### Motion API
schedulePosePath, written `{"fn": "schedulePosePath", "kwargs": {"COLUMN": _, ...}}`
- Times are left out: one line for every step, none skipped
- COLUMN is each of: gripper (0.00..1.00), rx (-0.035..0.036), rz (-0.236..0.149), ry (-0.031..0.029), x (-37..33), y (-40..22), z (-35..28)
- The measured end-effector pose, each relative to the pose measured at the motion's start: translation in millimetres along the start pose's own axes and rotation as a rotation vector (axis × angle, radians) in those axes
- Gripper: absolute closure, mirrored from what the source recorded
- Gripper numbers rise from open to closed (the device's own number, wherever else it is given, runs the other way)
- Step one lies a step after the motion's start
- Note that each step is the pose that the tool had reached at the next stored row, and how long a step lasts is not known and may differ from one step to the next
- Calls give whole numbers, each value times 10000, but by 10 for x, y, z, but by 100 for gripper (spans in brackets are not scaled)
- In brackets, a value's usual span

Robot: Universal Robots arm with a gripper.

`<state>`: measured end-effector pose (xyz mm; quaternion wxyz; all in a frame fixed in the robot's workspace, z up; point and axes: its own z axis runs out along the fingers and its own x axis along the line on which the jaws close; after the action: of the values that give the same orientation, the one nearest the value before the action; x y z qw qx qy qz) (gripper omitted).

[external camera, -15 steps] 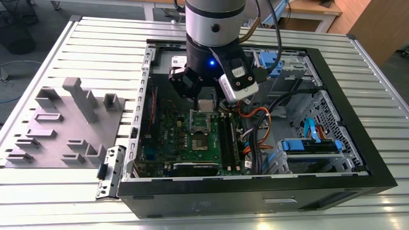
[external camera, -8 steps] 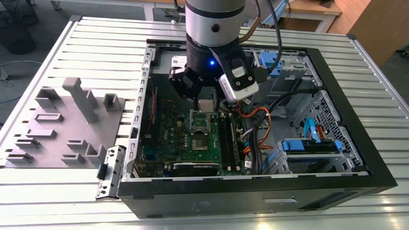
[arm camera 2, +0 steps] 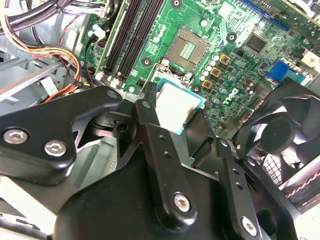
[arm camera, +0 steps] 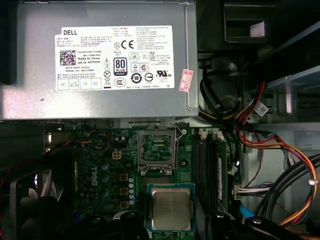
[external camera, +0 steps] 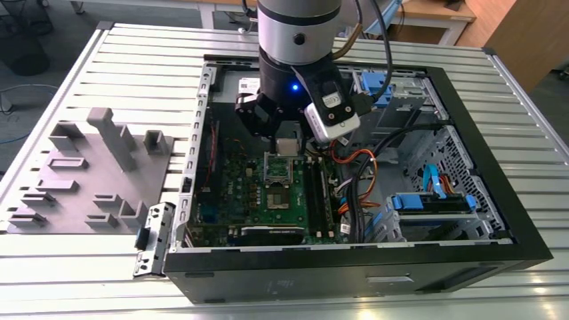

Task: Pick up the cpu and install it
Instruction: 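Place the cpu into insertion slot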

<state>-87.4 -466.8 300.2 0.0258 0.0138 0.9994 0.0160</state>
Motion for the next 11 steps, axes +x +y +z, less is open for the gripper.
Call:
{"fn": "schedulePosePath", "kwargs": {"gripper": 53, "rx": 0, "rz": 1, "ry": -5, "x": 0, "y": 0, "z": 0}}
{"fn": "schedulePosePath", "kwargs": {"gripper": 53, "rx": 1, "rz": 3, "ry": -10, "x": 0, "y": 0, "z": 0}}
{"fn": "schedulePosePath", "kwargs": {"gripper": 53, "rx": 2, "rz": 5, "ry": -16, "x": 0, "y": 0, "z": 0}}
{"fn": "schedulePosePath", "kwargs": {"gripper": 53, "rx": 3, "rz": 6, "ry": -21, "x": 0, "y": 0, "z": 0}}
{"fn": "schedulePosePath", "kwargs": {"gripper": 53, "rx": 3, "rz": 8, "ry": -26, "x": 0, "y": 0, "z": 0}}
{"fn": "schedulePosePath", "kwargs": {"gripper": 53, "rx": 4, "rz": 9, "ry": -31, "x": 0, "y": 0, "z": 0}}
{"fn": "schedulePosePath", "kwargs": {"gripper": 53, "rx": 4, "rz": 11, "ry": -36, "x": 0, "y": 0, "z": 0}}
{"fn": "schedulePosePath", "kwargs": {"gripper": 53, "rx": 4, "rz": 13, "ry": -41, "x": 0, "y": 0, "z": 0}}
{"fn": "schedulePosePath", "kwargs": {"gripper": 53, "rx": 6, "rz": 14, "ry": -47, "x": 0, "y": 0, "z": 0}}
{"fn": "schedulePosePath", "kwargs": {"gripper": 53, "rx": 6, "rz": 16, "ry": -52, "x": 0, "y": 0, "z": 0}}
{"fn": "schedulePosePath", "kwargs": {"gripper": 53, "rx": 7, "rz": 18, "ry": -57, "x": 0, "y": 0, "z": 0}}
